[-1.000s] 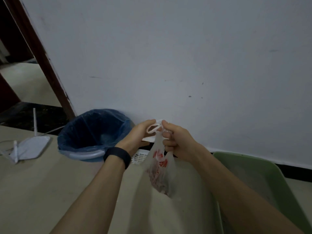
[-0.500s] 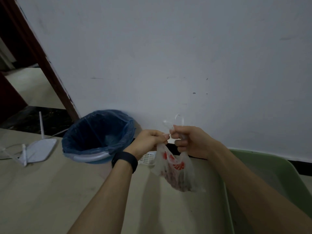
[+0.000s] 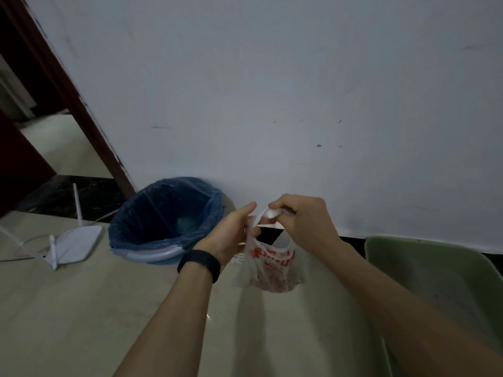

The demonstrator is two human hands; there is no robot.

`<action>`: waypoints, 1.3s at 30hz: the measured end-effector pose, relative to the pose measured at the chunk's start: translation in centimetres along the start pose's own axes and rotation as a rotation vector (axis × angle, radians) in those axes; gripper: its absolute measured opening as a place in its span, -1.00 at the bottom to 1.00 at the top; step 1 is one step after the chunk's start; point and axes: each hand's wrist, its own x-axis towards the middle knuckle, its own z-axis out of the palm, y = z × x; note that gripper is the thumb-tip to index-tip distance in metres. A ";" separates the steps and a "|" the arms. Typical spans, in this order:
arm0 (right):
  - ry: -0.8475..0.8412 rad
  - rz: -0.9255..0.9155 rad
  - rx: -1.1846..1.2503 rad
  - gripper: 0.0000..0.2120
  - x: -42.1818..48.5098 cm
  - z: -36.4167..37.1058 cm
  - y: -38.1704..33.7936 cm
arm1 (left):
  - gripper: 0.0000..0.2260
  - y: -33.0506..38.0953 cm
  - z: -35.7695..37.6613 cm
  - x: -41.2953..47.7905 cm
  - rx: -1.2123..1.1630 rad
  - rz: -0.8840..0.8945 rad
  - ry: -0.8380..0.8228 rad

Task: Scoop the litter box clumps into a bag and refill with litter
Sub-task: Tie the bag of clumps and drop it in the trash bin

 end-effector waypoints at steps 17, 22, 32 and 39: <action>0.142 0.854 1.340 -0.67 3.2 -1.4 -5.6 | -0.81 4.5 2.7 0.1 -0.719 0.260 0.189; 0.304 1.051 1.144 -0.66 5.0 -2.2 -4.8 | -0.75 6.0 0.0 -0.7 -0.614 0.258 0.519; 0.144 1.018 0.536 -0.59 -0.5 -3.2 0.8 | -0.72 1.4 -5.2 -1.9 -0.673 0.295 0.684; -0.237 0.524 0.435 -0.66 1.5 -4.1 -3.9 | -0.78 5.5 0.2 -4.4 0.241 0.168 -0.026</action>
